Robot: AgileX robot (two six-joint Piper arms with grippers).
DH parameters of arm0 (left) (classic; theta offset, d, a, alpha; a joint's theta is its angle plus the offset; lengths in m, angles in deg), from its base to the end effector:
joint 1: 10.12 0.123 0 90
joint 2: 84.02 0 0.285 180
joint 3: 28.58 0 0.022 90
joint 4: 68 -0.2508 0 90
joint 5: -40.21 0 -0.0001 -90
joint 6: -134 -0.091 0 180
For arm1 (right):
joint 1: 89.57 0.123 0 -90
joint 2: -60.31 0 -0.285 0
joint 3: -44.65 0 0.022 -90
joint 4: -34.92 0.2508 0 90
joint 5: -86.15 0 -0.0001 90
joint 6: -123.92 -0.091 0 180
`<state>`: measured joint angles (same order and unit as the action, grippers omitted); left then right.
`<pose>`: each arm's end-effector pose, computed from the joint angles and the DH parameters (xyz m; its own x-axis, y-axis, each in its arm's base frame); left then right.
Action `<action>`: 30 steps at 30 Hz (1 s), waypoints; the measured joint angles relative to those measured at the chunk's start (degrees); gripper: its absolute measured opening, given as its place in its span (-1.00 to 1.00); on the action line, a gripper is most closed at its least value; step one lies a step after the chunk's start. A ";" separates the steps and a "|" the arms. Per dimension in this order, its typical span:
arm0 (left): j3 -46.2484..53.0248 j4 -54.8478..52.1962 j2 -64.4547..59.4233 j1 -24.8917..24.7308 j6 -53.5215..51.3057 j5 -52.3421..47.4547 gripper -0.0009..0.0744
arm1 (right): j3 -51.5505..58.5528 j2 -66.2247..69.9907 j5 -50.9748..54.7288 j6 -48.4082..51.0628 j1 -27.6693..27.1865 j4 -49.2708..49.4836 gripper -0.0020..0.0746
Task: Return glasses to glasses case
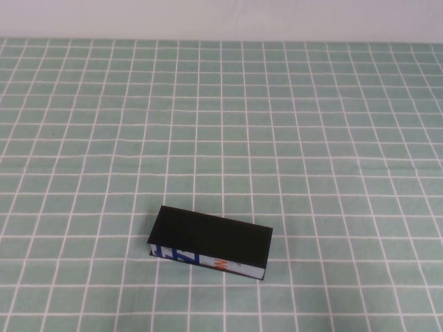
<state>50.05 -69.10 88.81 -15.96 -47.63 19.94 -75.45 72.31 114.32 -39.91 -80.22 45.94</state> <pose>0.0529 -0.0048 0.1736 -0.2706 0.0744 -0.9598 0.1081 0.9931 0.0465 0.0402 0.0150 0.2658 -0.1361 -0.1354 -0.9814 -0.2665 0.9591 -0.0954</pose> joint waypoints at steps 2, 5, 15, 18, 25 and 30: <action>0.00 0.00 0.00 0.00 0.00 0.00 -0.98 | 2.95 -2.22 -4.36 0.00 -3.61 0.15 -0.98; 0.00 0.00 0.00 0.00 0.00 -0.04 -0.98 | 9.15 -4.62 -10.91 0.00 -8.39 0.41 -0.98; 0.00 0.00 0.10 0.00 0.00 -0.04 -0.98 | 18.91 -4.74 -14.53 -0.21 -11.83 3.63 -0.98; 0.00 0.00 0.10 0.00 0.00 -0.04 -0.98 | 18.91 -4.74 -13.36 -2.66 -11.92 2.82 -0.98; 0.00 0.00 0.10 0.00 0.00 -0.04 -0.98 | 18.91 -4.74 -8.25 -20.65 -12.30 -10.47 -0.98; 0.00 0.00 0.10 0.00 0.00 -0.04 -0.98 | 18.91 -4.74 -8.12 -25.96 -12.30 -14.83 -0.98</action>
<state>50.05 -69.10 88.91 -15.96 -47.63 19.90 -56.54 67.57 106.20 -65.87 -92.51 31.11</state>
